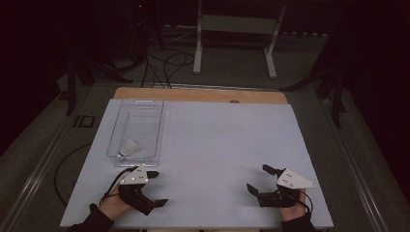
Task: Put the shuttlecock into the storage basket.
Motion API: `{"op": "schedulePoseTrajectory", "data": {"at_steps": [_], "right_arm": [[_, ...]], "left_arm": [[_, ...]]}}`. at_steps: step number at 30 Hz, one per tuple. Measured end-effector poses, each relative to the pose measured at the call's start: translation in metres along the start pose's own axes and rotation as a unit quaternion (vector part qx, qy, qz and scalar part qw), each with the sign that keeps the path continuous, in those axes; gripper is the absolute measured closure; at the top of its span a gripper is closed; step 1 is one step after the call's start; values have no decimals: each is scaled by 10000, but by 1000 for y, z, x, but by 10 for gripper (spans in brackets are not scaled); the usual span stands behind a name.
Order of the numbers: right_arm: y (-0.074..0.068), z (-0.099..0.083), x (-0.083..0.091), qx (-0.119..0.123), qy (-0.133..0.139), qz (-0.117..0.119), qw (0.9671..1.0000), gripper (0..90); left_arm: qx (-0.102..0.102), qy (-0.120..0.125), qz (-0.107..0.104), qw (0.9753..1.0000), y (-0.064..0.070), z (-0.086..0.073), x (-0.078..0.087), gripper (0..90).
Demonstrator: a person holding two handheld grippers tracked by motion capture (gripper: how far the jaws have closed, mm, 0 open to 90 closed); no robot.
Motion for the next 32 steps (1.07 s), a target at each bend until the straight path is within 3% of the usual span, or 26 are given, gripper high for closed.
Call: {"op": "schedulePoseTrajectory", "data": {"at_steps": [4,14,20,32], "right_arm": [[0,-1,0,-17,-19,9,10000,94],[0,-1,-1,-15,-12,18,10000,94],[0,-2,-2,-21,-29,36,10000,94],[0,-3,-2,-24,-68,19,10000,94]], "left_arm": [[61,191,194,9996,-7,2,8,0],[146,428,269,9986,-12,5,11,0],[72,577,379,9976,-13,9,12,0],[81,527,373,9979,-13,7,10,0]]}}
Point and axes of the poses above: each handheld gripper's, and its own axes: x roughly backward along the jaws, z roughly out of its top, y roughly to its right, the point moved 10 cm from there along -x, roughly forward along the jaws, and after that the axes turned 14 degrees about x, right-handed, at the moved point
